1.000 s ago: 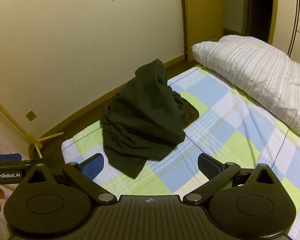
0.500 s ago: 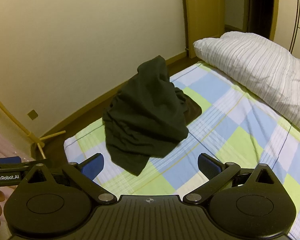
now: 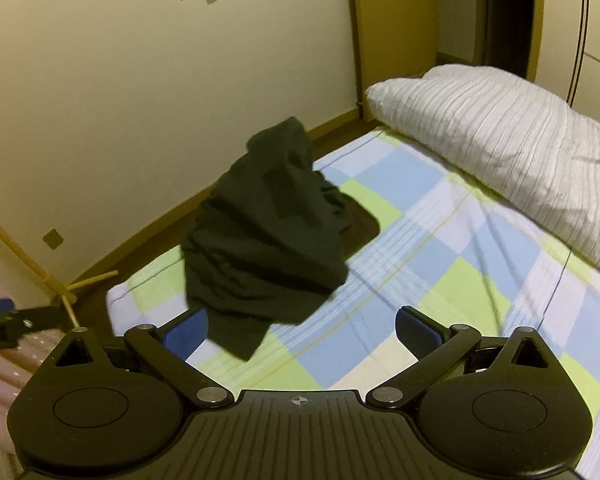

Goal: Fold clothes
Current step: 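Grasp the shirt with the left gripper while the right gripper grasps another edge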

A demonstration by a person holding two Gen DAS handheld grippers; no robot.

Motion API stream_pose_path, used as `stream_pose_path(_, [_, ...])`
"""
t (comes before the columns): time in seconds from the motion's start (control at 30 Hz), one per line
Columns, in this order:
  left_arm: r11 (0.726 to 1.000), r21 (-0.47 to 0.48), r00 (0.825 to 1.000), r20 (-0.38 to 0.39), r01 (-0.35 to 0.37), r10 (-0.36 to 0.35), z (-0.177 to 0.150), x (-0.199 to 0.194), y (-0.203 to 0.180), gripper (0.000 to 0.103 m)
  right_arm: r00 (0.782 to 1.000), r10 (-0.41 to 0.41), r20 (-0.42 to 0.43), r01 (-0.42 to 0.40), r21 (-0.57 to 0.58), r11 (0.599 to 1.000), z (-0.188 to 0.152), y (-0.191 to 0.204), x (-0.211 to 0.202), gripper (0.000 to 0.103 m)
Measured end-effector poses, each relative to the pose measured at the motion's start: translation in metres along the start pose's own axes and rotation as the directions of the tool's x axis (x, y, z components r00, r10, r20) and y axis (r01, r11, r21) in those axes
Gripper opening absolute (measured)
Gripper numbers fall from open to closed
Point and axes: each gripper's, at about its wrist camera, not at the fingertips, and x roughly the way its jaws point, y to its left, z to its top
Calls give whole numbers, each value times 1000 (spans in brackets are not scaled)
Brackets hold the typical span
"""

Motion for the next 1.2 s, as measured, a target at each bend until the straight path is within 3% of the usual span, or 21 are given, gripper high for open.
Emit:
stream_pose_path(0.13, [991, 133, 1000, 11, 24, -25, 19, 31, 6, 101, 1000, -22, -14, 21, -24, 999, 13, -12, 25, 102])
stream_pose_path(0.27, [950, 294, 993, 13, 107, -116, 46, 84, 11, 100, 1000, -22, -18, 21, -74, 997, 36, -13, 61, 102])
stream_pose_path(0.5, [841, 499, 976, -52, 209, -212, 93, 204, 7, 98, 998, -23, -54, 10, -234, 972, 85, 2, 162, 101])
stream_pose_path(0.57, [802, 535, 962, -95, 267, -256, 104, 240, 4, 95, 997, -30, -73, 10, -259, 966, 98, 4, 196, 84])
stream_pose_path(0.7, [740, 597, 947, -127, 311, -295, 114, 295, -4, 92, 994, -40, -102, 9, -288, 958, 111, 9, 255, 83])
stream_pose_path(0.87, [649, 673, 928, -168, 356, -334, 116, 335, -10, 68, 990, -40, -134, -9, -346, 938, 113, 17, 301, 81])
stream_pose_path(0.9, [632, 682, 922, -180, 369, -343, 115, 336, -9, 56, 989, -33, -145, -20, -347, 938, 114, 17, 306, 75])
stream_pose_path(0.93, [615, 690, 916, -192, 381, -353, 115, 336, -9, 46, 987, -30, -155, -27, -353, 935, 114, 19, 310, 52])
stream_pose_path(0.97, [599, 700, 912, -200, 389, -358, 114, 336, -9, 27, 986, -33, -164, -30, -364, 931, 114, 21, 311, 30])
stream_pose_path(1.0, [589, 715, 916, -195, 377, -349, 113, 331, -7, 15, 984, -35, -174, -33, -375, 926, 114, 23, 313, 20])
stream_pose_path(1.03, [579, 729, 921, -190, 365, -340, 111, 326, -6, 13, 984, -40, -176, -32, -384, 923, 114, 26, 311, 4])
stream_pose_path(1.07, [573, 738, 924, -185, 355, -335, 111, 320, -4, 10, 985, -44, -167, -24, -387, 922, 114, 29, 305, 3])
stream_pose_path(1.2, [620, 692, 912, -143, 369, -384, 127, 279, 18, 7, 995, 17, -94, -41, -258, 965, 121, 22, 257, 2])
